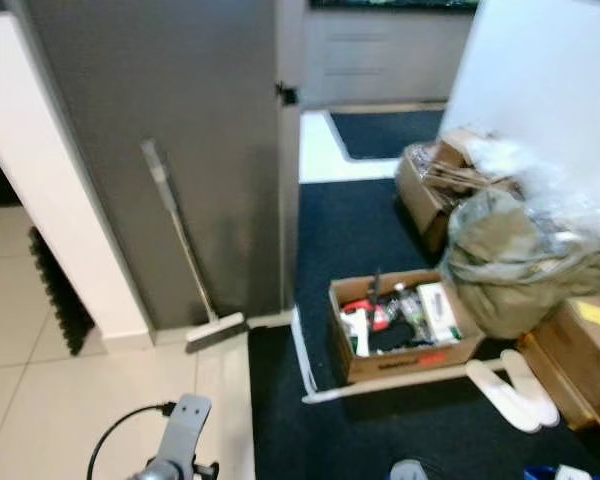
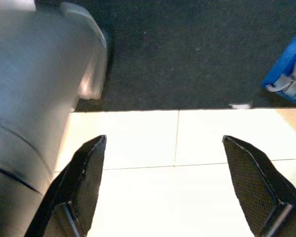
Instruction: Sweep floor
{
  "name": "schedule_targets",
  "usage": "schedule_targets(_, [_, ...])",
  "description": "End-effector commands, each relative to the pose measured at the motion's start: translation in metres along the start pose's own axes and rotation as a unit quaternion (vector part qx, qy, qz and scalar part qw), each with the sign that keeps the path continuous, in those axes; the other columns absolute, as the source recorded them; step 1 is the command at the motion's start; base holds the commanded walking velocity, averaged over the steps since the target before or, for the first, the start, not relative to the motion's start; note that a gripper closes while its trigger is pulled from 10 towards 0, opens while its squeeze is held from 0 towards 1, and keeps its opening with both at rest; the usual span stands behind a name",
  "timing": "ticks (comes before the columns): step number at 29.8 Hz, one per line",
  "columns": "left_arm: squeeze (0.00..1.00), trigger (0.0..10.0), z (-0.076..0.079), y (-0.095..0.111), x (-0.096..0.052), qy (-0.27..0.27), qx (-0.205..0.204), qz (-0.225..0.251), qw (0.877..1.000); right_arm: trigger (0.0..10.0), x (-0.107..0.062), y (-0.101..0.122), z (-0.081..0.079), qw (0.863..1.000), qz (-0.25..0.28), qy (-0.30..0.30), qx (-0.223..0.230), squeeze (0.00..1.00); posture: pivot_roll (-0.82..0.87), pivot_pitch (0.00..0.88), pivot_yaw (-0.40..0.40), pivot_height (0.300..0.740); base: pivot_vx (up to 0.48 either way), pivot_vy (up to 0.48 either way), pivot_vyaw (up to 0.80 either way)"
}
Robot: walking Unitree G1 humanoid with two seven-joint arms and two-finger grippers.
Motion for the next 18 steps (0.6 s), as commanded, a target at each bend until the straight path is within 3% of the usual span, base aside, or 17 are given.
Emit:
schedule_targets(1, [0.0, 10.0, 0.001, -0.0017, -0.0002, -0.002, 0.003, -0.003, 1.0, 10.0, -0.0004, 0.0047, 0.0043, 1.0, 0.006, -0.007, -0.003, 0.0, -0.02, 0.0, 0.004, 0.74, -0.296, 0.0, -0.8])
schedule_targets(6, [0.0, 10.0, 0.0009, -0.002, -0.0002, -0.002, 0.003, -0.003, 1.0, 10.0, -0.0003, 0.0039, 0.0044, 1.0, 0.004, -0.008, -0.005, 0.0, -0.02, 0.0, 0.003, 0.74, -0.29, 0.0, -0.8])
schedule_targets(18, [0.0, 10.0, 0.0002, -0.0018, -0.0003, 0.001, 0.001, 0.003, 1.0, 10.0, -0.0002, 0.0027, 0.0041, 1.0, 0.001, -0.013, -0.007, 0.0, -0.02, 0.0, 0.002, 0.74, 0.0, 0.0, -0.79])
Point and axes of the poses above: a point about 5 cm out from each wrist's last joint towards the gripper, its own x axis pointing out of the wrist towards the gripper, its own y axis along the axis of the wrist's last joint, z = x × y, the point moved 2 cm from there along x, pointing out of the wrist towards the gripper, and after that the axes turned 4 degrees about x, right-handed, at the moved point
